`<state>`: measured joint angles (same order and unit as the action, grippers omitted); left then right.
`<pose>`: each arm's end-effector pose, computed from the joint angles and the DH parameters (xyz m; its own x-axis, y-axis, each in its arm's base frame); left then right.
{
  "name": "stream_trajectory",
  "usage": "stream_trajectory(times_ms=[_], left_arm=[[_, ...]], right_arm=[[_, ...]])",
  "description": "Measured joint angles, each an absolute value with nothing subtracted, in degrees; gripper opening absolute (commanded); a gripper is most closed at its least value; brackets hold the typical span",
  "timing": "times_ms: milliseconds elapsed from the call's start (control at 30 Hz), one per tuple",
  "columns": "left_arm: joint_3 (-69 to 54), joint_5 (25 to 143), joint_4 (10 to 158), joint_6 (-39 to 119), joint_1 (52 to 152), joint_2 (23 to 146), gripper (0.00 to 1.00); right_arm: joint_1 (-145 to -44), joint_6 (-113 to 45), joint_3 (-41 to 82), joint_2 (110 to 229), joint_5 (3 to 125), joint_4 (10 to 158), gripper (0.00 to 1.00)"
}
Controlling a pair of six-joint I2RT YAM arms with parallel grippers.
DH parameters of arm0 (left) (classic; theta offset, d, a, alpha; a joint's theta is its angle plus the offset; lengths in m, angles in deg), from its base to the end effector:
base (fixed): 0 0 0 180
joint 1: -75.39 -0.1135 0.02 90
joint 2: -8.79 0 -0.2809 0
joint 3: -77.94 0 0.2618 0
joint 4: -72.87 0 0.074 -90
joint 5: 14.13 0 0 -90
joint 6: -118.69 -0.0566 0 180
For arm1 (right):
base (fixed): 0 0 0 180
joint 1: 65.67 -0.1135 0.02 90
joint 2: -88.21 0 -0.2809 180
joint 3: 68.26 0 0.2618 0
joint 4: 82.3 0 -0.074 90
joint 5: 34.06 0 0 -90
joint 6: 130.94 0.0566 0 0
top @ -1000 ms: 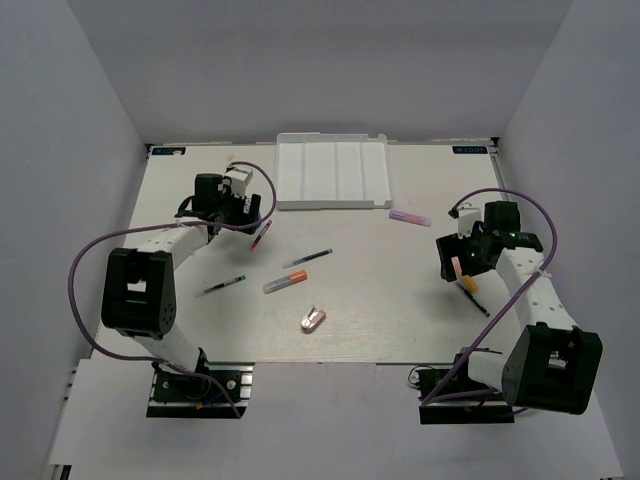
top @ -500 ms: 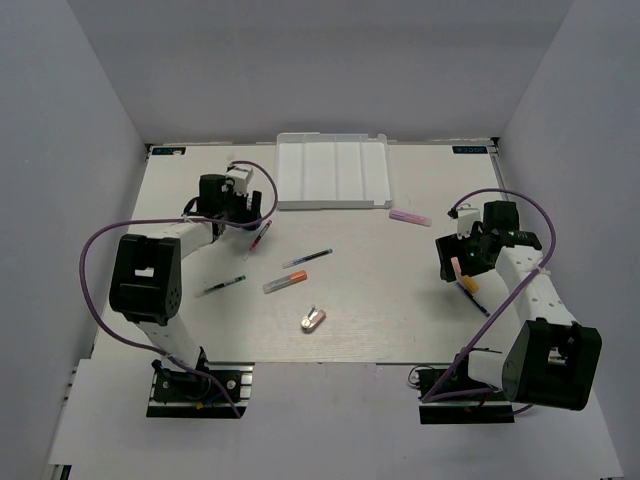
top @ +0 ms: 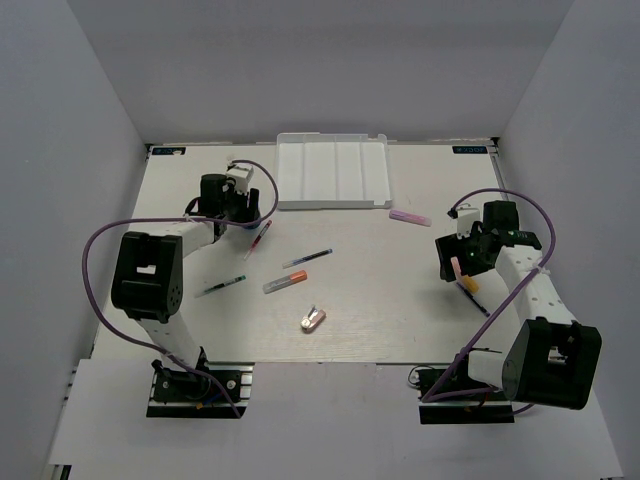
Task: Sort the stationery into containers
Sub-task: Pick up the stationery from the center of the board, then place the stationery in the storage box.
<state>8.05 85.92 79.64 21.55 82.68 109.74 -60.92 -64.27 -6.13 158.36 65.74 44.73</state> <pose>0.3956 -0.0606 0.1746 -0.5711 0.1964 -0.7970 0.3352 0.9421 -0.0080 0.2467 -0.0108 0.2277 -0.8000 -0.3251 -0.5043 -0.3458 0.9367 -0.0554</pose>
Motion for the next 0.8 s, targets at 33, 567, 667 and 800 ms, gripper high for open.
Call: stream_trajectory(times_ms=[33,567,667,800], left_arm=[[8.0,85.9,79.6,21.6,82.7,109.7,0.53],[-4.1,84.3,95.5,21.9,82.6,103.3,0.33],[-8.5,86.2,95.9,22.5,82.7,101.9,0.34],[-13.9,90.8,93.4,24.4,83.1,103.3,0.35]], right_arm=[[-60.9,-64.3,-6.1,158.4,65.7,44.7,0.89],[-60.9,-64.2,-6.1,158.5,67.0,44.9,0.89],[-60.9,-64.2,-6.1,158.8,67.2,45.3,0.89],[-60.9,-64.1,-6.1,159.6,67.4,45.5,0.89]])
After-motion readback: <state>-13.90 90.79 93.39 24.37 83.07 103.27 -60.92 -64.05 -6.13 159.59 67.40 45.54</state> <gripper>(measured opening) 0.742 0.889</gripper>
